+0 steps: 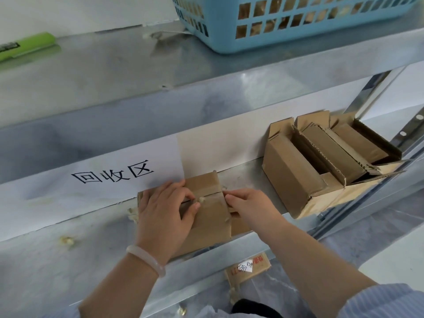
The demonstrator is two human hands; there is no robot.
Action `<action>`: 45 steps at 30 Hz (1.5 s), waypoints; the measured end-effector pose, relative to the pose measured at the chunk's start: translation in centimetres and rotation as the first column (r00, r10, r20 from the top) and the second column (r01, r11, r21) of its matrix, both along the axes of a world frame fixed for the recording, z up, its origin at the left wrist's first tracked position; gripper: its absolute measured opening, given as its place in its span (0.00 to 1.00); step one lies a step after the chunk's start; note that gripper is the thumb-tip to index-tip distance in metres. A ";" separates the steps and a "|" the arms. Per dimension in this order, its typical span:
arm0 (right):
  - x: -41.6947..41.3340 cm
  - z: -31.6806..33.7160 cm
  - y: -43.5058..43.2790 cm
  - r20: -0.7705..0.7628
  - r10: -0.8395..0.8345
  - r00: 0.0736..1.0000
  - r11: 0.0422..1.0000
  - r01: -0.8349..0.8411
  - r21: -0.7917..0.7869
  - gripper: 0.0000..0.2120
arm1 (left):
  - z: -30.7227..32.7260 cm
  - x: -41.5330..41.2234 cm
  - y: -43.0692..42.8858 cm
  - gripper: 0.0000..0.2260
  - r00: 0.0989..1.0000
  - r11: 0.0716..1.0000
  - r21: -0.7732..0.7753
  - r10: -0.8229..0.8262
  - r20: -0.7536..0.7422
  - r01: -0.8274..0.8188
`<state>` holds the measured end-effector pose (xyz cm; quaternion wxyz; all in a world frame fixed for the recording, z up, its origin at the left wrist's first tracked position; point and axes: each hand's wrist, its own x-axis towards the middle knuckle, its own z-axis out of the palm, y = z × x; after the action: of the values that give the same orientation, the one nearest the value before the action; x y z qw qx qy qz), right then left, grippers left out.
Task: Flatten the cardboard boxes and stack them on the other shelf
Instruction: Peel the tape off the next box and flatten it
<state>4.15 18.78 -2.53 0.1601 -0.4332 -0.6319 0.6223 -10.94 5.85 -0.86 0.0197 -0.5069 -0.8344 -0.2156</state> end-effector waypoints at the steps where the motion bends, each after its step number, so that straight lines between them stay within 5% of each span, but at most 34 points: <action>1: 0.1 -0.1 0.2 0.004 0.007 1.000 1.000 -0.007 0.001 0.11 | 0.0 0.1 0.1 0.05 1.000 1.000 -0.012 0.012 -0.002 -0.012; 8: -1.0 -0.7 1.5 0.027 0.020 0.999 0.993 -0.016 -0.115 0.04 | 0.5 1.0 0.7 0.05 0.993 0.995 -0.076 0.076 0.089 -0.070; 15: -1.6 -0.6 3.4 0.050 0.271 0.961 0.955 -0.262 -0.141 0.11 | 1.1 2.7 1.5 0.12 0.984 0.986 -0.119 0.128 0.124 -0.113; 18: -1.3 -0.5 4.1 -0.028 0.226 0.974 0.942 -0.225 -0.247 0.09 | 0.8 3.0 1.6 0.16 0.983 0.981 -0.129 0.159 0.089 -0.146; 23: -0.9 -0.8 4.0 -0.057 0.242 0.969 0.949 -0.249 -0.196 0.09 | 0.3 3.2 1.6 0.24 0.983 0.978 -0.120 0.179 0.037 -0.173; 31: -1.3 -1.7 3.9 0.040 0.183 0.982 0.982 -0.181 -0.051 0.05 | 0.1 3.1 1.6 0.24 0.983 0.978 -0.114 0.179 0.037 -0.174; 38: -1.5 -1.7 4.1 0.002 0.156 0.988 0.977 -0.155 -0.146 0.02 | 0.1 3.0 1.7 0.21 0.984 0.976 -0.130 0.179 0.021 -0.175; 45: -1.5 -1.4 2.6 -0.065 0.179 0.982 0.979 -0.184 -0.083 0.18 | 0.1 3.4 1.8 0.23 0.988 0.978 -0.139 0.156 0.004 -0.154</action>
<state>2.66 21.38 -3.92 0.1012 -0.3623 -0.6359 0.6739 -7.58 7.68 -0.71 -0.0051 -0.4390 -0.8844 -0.1586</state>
